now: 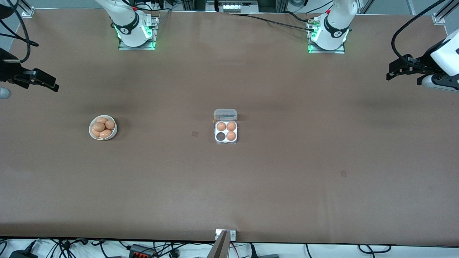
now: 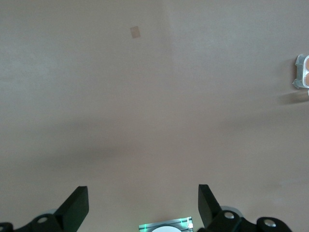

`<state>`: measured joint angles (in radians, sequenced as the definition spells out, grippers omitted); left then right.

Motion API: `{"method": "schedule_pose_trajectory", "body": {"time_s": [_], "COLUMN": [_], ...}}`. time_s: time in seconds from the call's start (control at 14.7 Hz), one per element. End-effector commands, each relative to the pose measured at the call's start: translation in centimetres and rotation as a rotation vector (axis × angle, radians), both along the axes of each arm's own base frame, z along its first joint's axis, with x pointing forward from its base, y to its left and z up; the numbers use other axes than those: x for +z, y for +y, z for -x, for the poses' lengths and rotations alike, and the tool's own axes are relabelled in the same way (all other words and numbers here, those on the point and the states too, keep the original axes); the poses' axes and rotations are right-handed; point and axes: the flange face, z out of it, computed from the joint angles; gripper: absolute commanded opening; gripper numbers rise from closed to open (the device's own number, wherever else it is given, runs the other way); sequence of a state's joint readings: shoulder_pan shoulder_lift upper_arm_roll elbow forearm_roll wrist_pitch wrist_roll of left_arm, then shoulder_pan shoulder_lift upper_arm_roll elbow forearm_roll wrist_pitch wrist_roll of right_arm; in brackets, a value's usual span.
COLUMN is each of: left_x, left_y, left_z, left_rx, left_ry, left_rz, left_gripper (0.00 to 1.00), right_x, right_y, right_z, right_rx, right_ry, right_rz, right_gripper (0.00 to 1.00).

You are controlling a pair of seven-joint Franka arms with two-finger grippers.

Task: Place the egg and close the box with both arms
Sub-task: 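Move the right gripper from rest toward the white egg bowl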

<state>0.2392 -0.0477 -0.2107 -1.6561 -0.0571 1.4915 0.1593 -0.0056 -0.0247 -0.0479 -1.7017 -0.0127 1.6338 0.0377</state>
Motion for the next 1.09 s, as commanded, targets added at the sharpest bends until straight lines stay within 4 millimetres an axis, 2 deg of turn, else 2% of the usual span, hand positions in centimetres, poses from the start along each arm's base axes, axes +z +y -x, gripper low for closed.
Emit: {"method": "schedule_pose_trajectory", "body": {"time_s": [0.0, 0.41, 1.02], "left_x": [0.6, 0.4, 0.4], "left_y": [-0.3, -0.3, 0.3], "left_z": [-0.2, -0.2, -0.2], "left_rx": [0.011, 0.009, 0.018], "left_ry": [-0.004, 0.005, 0.003], "left_rz": [0.007, 0.007, 0.009], "left_gripper": [1.0, 1.0, 1.0], "right_x": [0.3, 0.2, -1.2], "right_y": [1.0, 0.9, 0.4], "right_z": [0.1, 0.2, -0.2], "right_rx": [-0.003, 0.013, 0.001], "right_ry": [-0.017, -0.008, 0.035], "right_rz": [0.004, 0.003, 0.0], "right_gripper": [1.0, 1.0, 1.0]}}
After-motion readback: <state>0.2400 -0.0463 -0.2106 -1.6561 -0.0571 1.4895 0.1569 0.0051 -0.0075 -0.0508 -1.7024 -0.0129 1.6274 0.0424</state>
